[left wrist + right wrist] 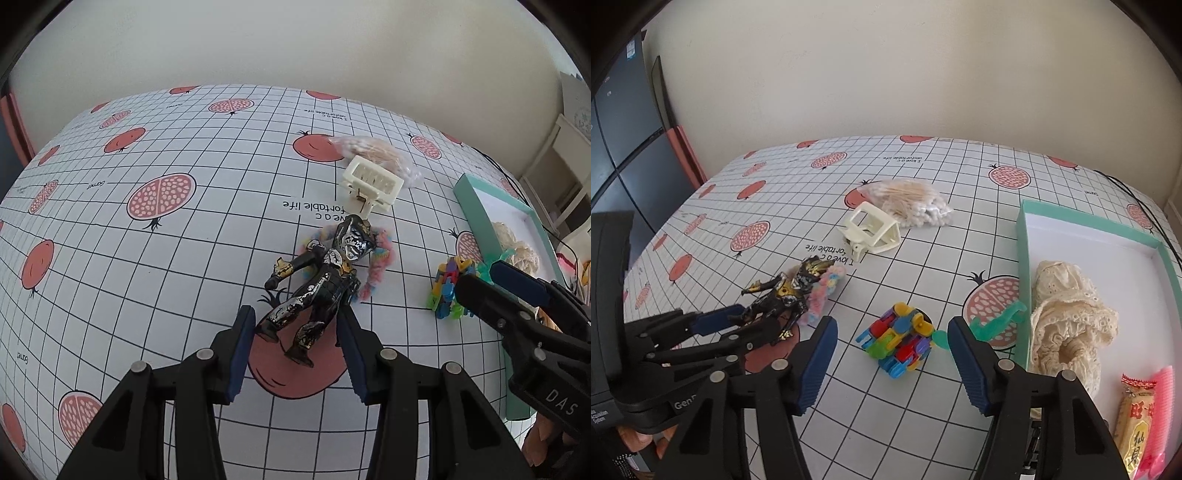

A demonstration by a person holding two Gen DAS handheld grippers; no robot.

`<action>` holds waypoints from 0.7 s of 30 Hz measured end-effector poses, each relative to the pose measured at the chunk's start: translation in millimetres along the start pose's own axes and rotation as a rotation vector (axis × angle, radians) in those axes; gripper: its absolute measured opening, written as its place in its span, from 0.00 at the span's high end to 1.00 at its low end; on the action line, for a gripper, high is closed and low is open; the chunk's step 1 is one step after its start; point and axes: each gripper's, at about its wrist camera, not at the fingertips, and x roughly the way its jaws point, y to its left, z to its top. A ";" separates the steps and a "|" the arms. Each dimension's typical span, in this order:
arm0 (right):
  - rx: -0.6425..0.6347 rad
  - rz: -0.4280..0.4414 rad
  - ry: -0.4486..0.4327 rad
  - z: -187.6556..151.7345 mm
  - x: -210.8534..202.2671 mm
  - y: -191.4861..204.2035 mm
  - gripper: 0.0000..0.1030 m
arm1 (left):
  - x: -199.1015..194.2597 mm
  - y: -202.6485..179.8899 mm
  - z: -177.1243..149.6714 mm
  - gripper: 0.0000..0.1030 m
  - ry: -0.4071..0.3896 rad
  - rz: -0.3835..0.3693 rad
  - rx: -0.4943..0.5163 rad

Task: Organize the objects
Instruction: 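Close the left tool on the black figure while the right tool grasps the block toy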

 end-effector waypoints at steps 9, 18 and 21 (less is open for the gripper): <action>-0.017 0.023 0.012 -0.5 -5.5 -0.9 0.36 | -3.5 -2.4 1.4 0.47 -0.019 -0.003 0.022; -0.016 0.070 0.013 -2.9 -5.7 -5.8 0.36 | -3.1 -2.2 3.9 0.46 -0.035 0.002 0.029; -0.013 0.051 0.028 -4.7 0.4 -5.3 0.36 | -0.1 -1.9 3.4 0.46 -0.031 -0.003 0.028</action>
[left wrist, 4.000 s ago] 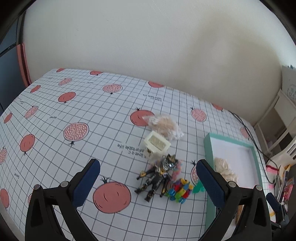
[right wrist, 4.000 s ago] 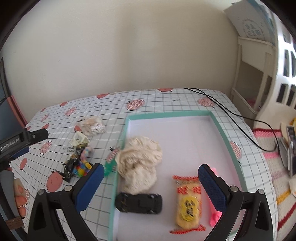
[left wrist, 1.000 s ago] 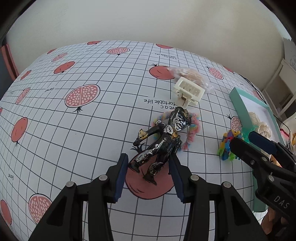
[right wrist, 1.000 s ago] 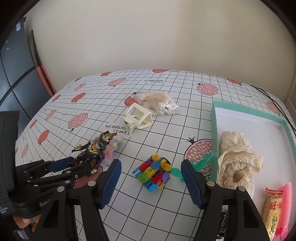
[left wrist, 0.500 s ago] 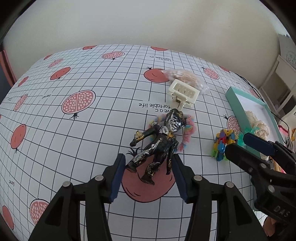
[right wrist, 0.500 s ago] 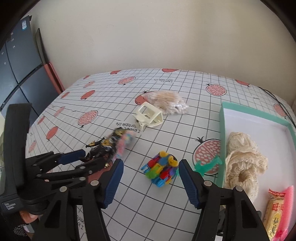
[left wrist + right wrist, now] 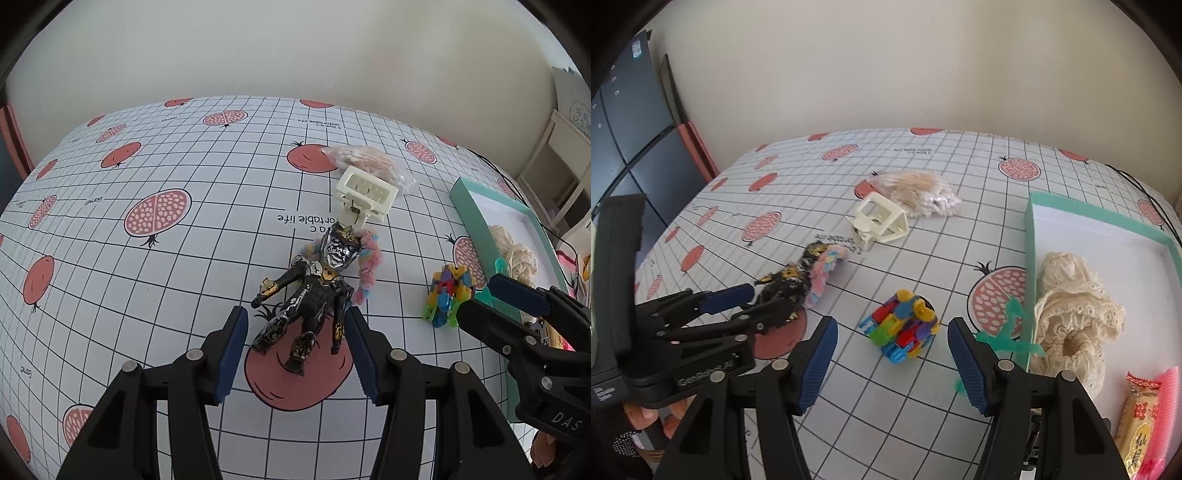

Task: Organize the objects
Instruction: 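Close the left tool on the black figure while the right tool grasps the block toy, then lift the black figure with the left tool while the right tool lifts the block toy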

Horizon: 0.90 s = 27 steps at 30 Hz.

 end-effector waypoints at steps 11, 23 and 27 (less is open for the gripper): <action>0.035 -0.062 0.016 -2.7 24.9 1.3 0.36 | 4.4 4.0 -0.4 0.46 0.004 -0.007 -0.007; 0.046 -0.063 -0.002 -0.9 23.6 0.6 0.48 | 12.5 0.8 -2.7 0.43 0.023 -0.008 0.019; 0.045 -0.059 -0.006 -0.8 20.4 0.3 0.48 | 10.9 -0.8 -2.5 0.43 0.019 -0.006 0.029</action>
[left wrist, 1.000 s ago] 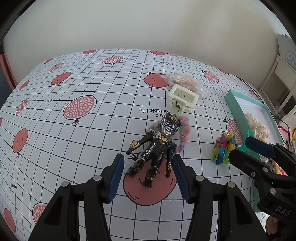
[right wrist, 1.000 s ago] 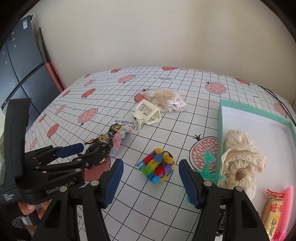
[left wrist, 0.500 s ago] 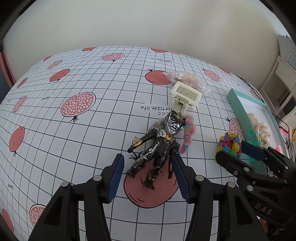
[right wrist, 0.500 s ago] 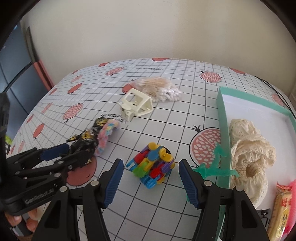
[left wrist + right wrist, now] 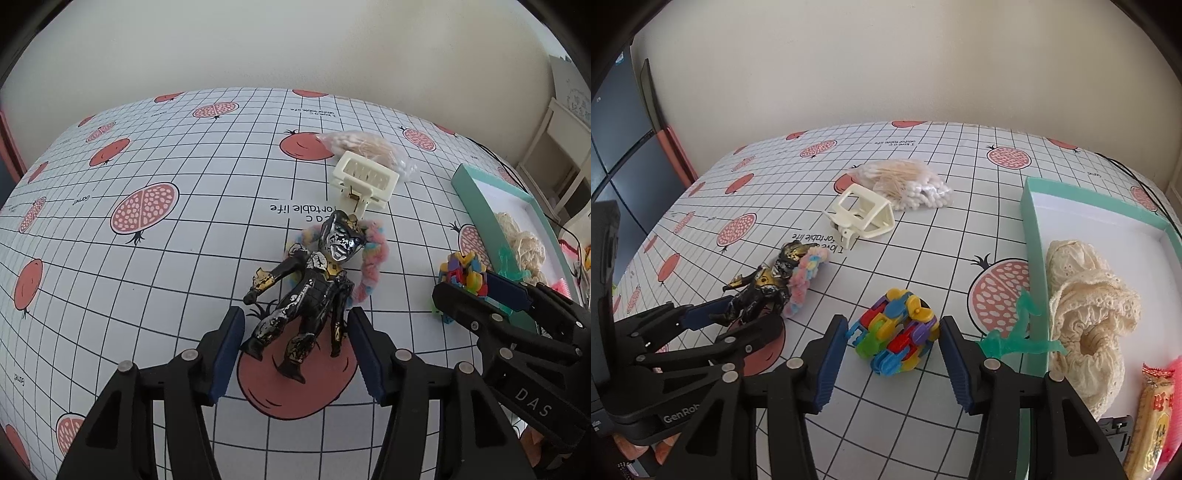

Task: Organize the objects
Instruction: 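Lift the black figure with the left tool while the right tool lifts the block toy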

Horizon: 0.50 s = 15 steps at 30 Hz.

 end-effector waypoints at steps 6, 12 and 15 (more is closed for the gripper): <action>0.007 0.013 -0.010 1.8 -5.9 -1.8 0.48 | -1.2 -1.6 -2.5 0.46 0.004 0.009 0.010; 0.019 0.023 -0.018 3.5 -10.1 -6.0 0.48 | -5.1 1.4 -3.6 0.51 -0.005 -0.007 0.001; 0.022 0.029 -0.020 3.8 -12.1 -7.0 0.48 | -10.6 0.4 -1.6 0.58 -0.018 0.001 0.005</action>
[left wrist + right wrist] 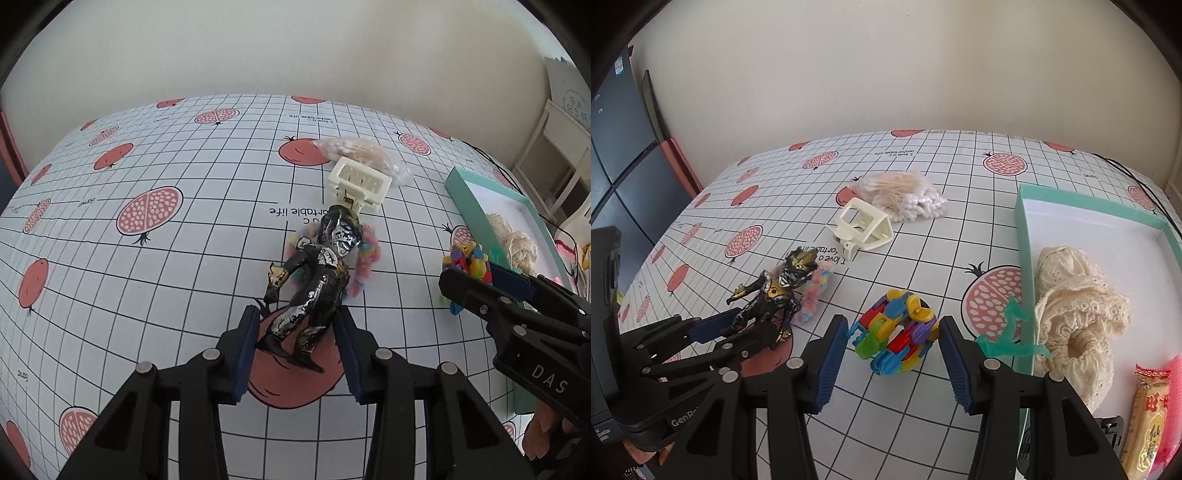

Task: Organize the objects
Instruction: 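Lift the black figure with the left tool while the right tool lifts the block toy, then carry the figure over the tray with the left tool while the right carries the block toy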

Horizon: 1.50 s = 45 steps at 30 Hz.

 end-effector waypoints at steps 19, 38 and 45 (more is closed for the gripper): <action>0.028 0.026 -0.081 9.0 -30.9 -4.6 0.48 | -40.9 -8.4 10.5 0.58 -0.090 -0.044 0.012; 0.105 -0.055 -0.170 20.7 -76.1 -57.6 0.48 | -73.2 -52.9 42.1 0.58 -0.133 -0.107 0.080; 0.187 -0.122 -0.203 16.4 -97.1 -106.6 0.48 | -80.1 -94.1 61.7 0.58 -0.136 -0.197 0.104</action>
